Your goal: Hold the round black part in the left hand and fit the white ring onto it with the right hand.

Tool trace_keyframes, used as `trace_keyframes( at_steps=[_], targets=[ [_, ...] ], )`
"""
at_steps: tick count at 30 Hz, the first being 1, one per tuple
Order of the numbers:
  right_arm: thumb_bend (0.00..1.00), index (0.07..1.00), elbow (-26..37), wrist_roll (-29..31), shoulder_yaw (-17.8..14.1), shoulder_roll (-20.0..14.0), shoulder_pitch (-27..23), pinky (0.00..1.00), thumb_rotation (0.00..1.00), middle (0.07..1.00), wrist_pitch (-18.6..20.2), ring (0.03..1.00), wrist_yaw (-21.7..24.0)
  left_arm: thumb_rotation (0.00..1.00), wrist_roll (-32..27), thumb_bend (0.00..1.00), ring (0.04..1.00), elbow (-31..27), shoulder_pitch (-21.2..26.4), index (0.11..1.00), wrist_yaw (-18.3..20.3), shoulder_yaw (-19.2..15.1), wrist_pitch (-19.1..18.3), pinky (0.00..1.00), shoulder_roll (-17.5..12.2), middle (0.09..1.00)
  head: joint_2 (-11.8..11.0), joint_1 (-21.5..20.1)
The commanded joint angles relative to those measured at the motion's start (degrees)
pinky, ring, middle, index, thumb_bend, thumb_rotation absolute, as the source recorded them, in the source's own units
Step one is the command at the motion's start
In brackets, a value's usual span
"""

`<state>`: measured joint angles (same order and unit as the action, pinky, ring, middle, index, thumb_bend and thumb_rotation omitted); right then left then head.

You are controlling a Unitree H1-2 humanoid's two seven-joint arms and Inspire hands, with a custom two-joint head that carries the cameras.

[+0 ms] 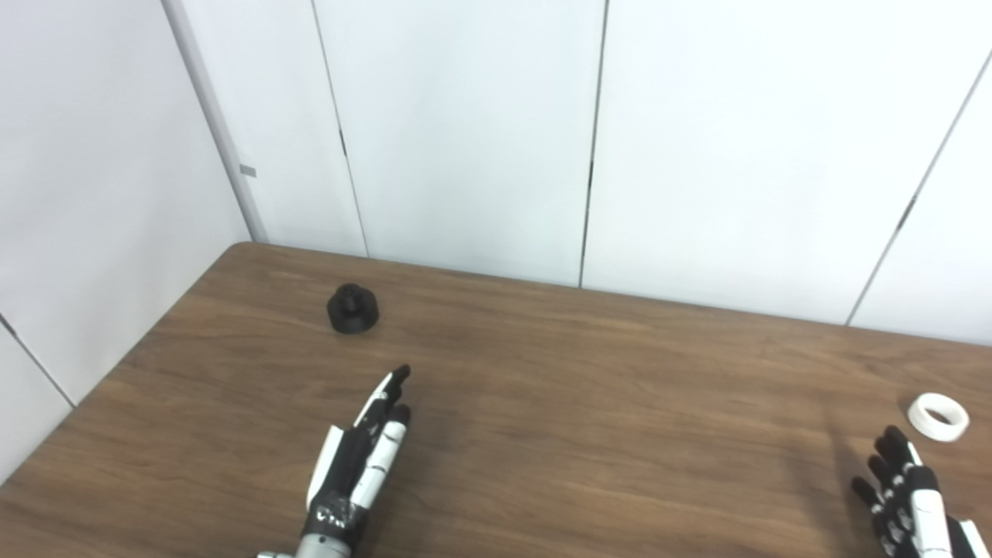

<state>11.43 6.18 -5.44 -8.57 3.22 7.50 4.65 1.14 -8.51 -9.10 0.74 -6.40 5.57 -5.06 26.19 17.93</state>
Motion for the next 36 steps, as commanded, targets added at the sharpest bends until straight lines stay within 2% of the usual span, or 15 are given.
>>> trace_keyframes(
  at_steps=[1, 5, 9, 11, 13, 14, 17, 24, 30, 33, 36],
  targets=[
    [0.50, 1.000, 0.06, -0.10, -0.07, -0.31, -0.55, 1.00, 1.00, 1.000, -0.81, 1.000, 0.00, 0.71, 1.49, 0.58, 1.000, 1.76, -0.33, 0.966, -1.18, 0.85, 1.26, 1.00, 1.09, 0.993, 0.07, 0.01],
    [0.48, 1.000, 0.68, -0.78, 0.03, -0.11, -0.49, 1.00, 1.00, 1.000, -0.11, 1.000, -0.40, 0.54, 4.51, 0.63, 0.995, 0.51, -0.51, 0.959, -2.96, 0.76, 0.38, 1.00, 1.46, 0.978, 0.07, 0.01],
    [0.48, 1.000, 0.39, -1.59, 0.14, 0.26, -0.53, 1.00, 1.00, 1.000, -0.39, 1.000, -0.95, 0.43, 11.22, 0.73, 0.967, -3.52, 0.12, 0.939, -5.66, 0.51, -5.15, 0.99, 1.68, 0.949, -0.14, -1.00],
    [0.45, 1.000, 0.37, -1.79, 0.25, 0.44, -0.49, 1.00, 1.00, 1.000, -0.80, 1.000, -1.02, 0.34, 13.06, 0.81, 0.969, -5.44, 1.41, 0.929, -6.02, -0.11, -7.52, 1.00, 0.77, 0.937, -0.32, -1.05],
    [0.44, 1.000, 0.34, -1.92, 0.40, 0.56, -0.48, 1.00, 1.00, 1.000, -1.20, 1.000, -1.01, 0.30, 14.99, 0.87, 0.958, -6.60, 2.84, 0.922, -6.07, -0.76, -9.28, 0.99, -0.49, 0.926, -0.35, -1.10],
    [0.42, 1.000, 0.46, -1.87, 0.44, 0.68, -0.50, 1.00, 1.00, 1.000, -1.07, 1.000, -1.02, 0.29, 17.06, 0.88, 0.951, -6.92, 3.65, 0.922, -6.33, -0.96, -10.18, 0.98, -1.41, 0.923, -0.42, -1.04],
    [0.38, 1.000, 0.73, -1.97, 0.56, 1.17, -0.57, 1.00, 1.00, 1.000, -0.79, 1.000, -1.32, 0.31, 20.66, 0.92, 0.896, -7.70, 6.47, 0.920, -6.35, -2.22, -14.11, 0.85, -4.07, 0.910, -0.43, -1.12],
    [0.37, 1.000, 1.15, -2.44, 0.91, 1.95, -0.53, 1.00, 1.00, 1.000, -0.52, 1.000, -1.78, 0.31, 23.49, 0.95, 0.971, -5.68, 12.30, 0.929, -5.28, -4.92, -20.10, 0.98, -10.97, 0.946, -0.50, -1.61],
    [0.37, 1.000, 1.99, -2.79, 1.23, 2.49, -0.49, 1.00, 1.00, 1.000, 0.46, 1.000, -2.46, 0.32, 24.28, 0.96, 1.000, -1.19, 15.57, 0.936, -5.25, -5.90, -21.33, 0.98, -16.50, 0.976, -0.49, -1.88],
    [0.35, 1.000, 2.62, -3.21, 1.40, 2.53, -0.35, 1.00, 1.00, 1.000, 1.21, 1.000, -2.66, 0.32, 25.78, 0.97, 1.000, 2.09, 17.56, 0.915, -6.17, -5.79, -21.64, 0.99, -18.68, 0.973, -0.44, -1.84],
    [0.35, 1.000, 2.76, -3.65, 1.44, 2.45, -0.31, 1.00, 1.00, 1.000, 1.36, 1.000, -2.77, 0.34, 27.57, 0.99, 1.000, 5.22, 19.79, 0.904, -6.49, -5.20, -23.48, 1.00, -20.33, 0.971, -0.34, -1.90]
  ],
)
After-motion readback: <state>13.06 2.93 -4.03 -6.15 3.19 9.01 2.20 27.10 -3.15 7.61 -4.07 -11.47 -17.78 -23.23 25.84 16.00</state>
